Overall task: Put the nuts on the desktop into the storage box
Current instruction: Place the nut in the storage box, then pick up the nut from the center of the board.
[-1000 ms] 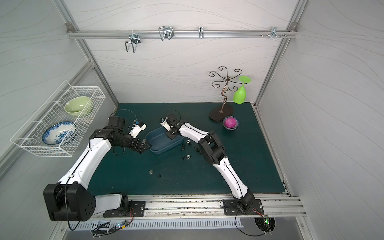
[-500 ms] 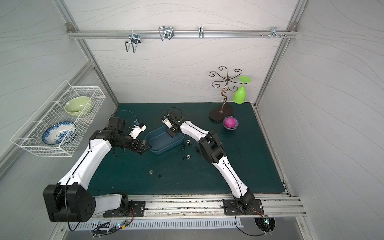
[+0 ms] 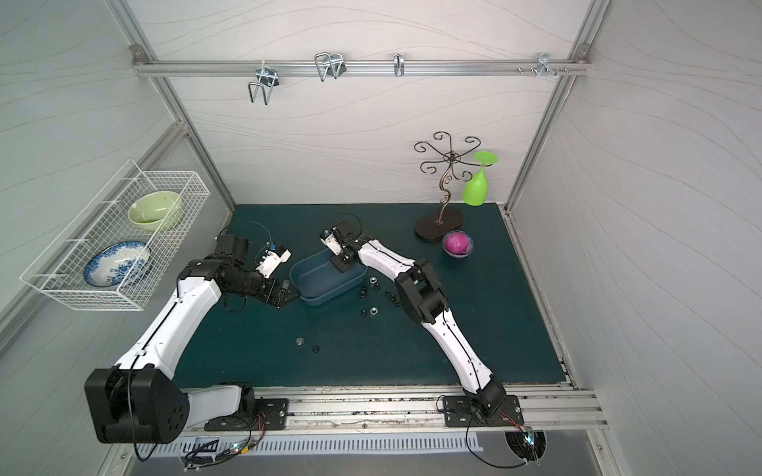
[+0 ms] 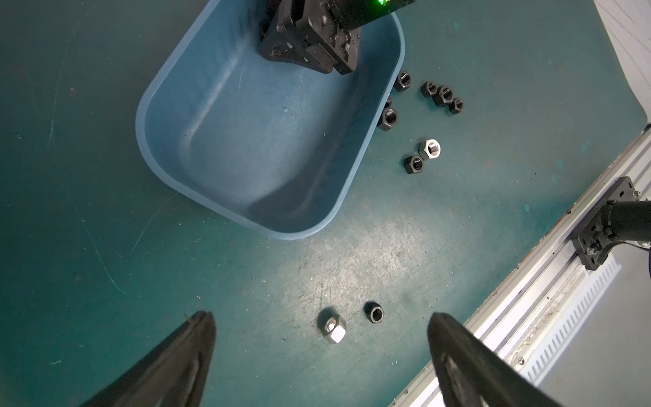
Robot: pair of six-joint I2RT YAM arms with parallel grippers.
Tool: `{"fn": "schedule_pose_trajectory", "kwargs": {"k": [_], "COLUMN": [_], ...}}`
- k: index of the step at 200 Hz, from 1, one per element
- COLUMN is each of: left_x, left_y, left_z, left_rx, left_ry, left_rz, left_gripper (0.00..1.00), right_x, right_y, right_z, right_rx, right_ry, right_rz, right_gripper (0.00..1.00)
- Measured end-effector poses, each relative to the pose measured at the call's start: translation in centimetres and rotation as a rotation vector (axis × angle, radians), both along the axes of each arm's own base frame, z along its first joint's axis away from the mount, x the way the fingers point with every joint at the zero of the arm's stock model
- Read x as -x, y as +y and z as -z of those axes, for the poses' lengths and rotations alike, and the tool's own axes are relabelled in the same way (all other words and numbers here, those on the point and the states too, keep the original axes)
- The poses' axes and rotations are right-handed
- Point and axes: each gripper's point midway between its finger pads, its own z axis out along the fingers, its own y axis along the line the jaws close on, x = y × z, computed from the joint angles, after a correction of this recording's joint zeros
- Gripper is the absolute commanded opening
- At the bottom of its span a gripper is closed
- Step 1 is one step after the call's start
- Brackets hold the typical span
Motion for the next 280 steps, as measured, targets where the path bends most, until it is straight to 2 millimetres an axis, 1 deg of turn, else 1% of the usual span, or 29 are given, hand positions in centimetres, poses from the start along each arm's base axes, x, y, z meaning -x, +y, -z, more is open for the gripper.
{"fn": "schedule_pose_trajectory", "kwargs": {"k": [35,49,61,70,81,96,114,124,143,154,159,160,161,162,164,166,185,227,257,280], "left_x": [0.1,0.2,0.3,0.4,0.4,0.6,0.8,1.0,1.3,1.3,1.3,1.3,1.3,1.3,1.3,1.3,1.6,2.0,2.5,3.0], "left_y": [-0.1,-0.1,-0.2,-0.3,-0.4,-0.5,-0.6,-0.7,-0.8,-0.9,-0.9,-0.9,-0.9,-0.9,-0.9,-0.9,-1.1,-1.4,-1.6,-1.7], "left_z": [0.0,0.0,0.0,0.0,-0.1,-0.1,-0.2,-0.3,-0.4,-0.4,-0.4,-0.4,-0.4,-0.4,-0.4,-0.4,-0.4,-0.4,-0.3,-0.3], "left_rx": [0.005,0.008,0.014,0.017,0.020,0.022,0.031,0.035,0.038,0.039,0.040,0.040,0.041,0.041,0.043,0.043,0.051,0.054,0.053,0.049], "left_ry": [0.005,0.005,0.008,0.010,0.009,0.010,0.011,0.012,0.011,0.009,0.009,0.008,0.008,0.008,0.008,0.008,0.010,0.001,-0.009,-0.015], "left_rz": [0.005,0.007,0.012,0.017,0.022,0.032,0.045,0.050,0.059,0.065,0.067,0.067,0.068,0.069,0.069,0.070,0.084,0.127,0.179,0.228], "left_gripper": [0.99,0.98,0.99,0.99,0.99,0.99,0.99,0.99,0.99,0.99,0.99,0.99,0.99,0.99,0.99,0.99,0.99,0.99,0.98,0.98], "right_x": [0.8,1.1,1.3,1.4,1.5,1.8,2.3,2.9,4.2,5.0,5.4,5.4,5.5,5.6,5.7,5.9,7.3,10.6,14.1,17.7], "right_y": [-0.4,-0.6,-0.7,-0.7,-0.5,-0.4,-0.4,-0.7,-1.5,-2.1,-2.3,-2.4,-2.4,-2.4,-2.6,-2.7,-3.8,-6.3,-8.0,-9.0], "right_z": [-0.3,-0.9,-2.0,-3.1,-4.9,-7.9,-12.0,-14.1,-17.8,-19.7,-20.5,-20.6,-20.7,-20.8,-21.1,-21.4,-23.6,-27.3,-30.1,-32.1], "right_rx": [-0.001,-0.005,-0.018,-0.033,-0.060,-0.099,-0.160,-0.192,-0.247,-0.276,-0.288,-0.290,-0.294,-0.296,-0.300,-0.305,-0.346,-0.418,-0.475,-0.521], "right_ry": [0.025,0.033,0.032,0.027,0.012,-0.017,-0.065,-0.091,-0.152,-0.189,-0.207,-0.209,-0.213,-0.216,-0.222,-0.229,-0.298,-0.434,-0.535,-0.622], "right_rz": [-0.012,-0.016,-0.021,-0.026,-0.035,-0.050,-0.070,-0.085,-0.115,-0.133,-0.142,-0.142,-0.145,-0.147,-0.150,-0.153,-0.180,-0.236,-0.304,-0.394], "right_gripper": [0.46,0.47,0.49,0.49,0.49,0.49,0.50,0.52,0.59,0.69,0.78,0.82,0.89,0.94,0.98,0.99,0.99,0.99,0.99,0.99]}}
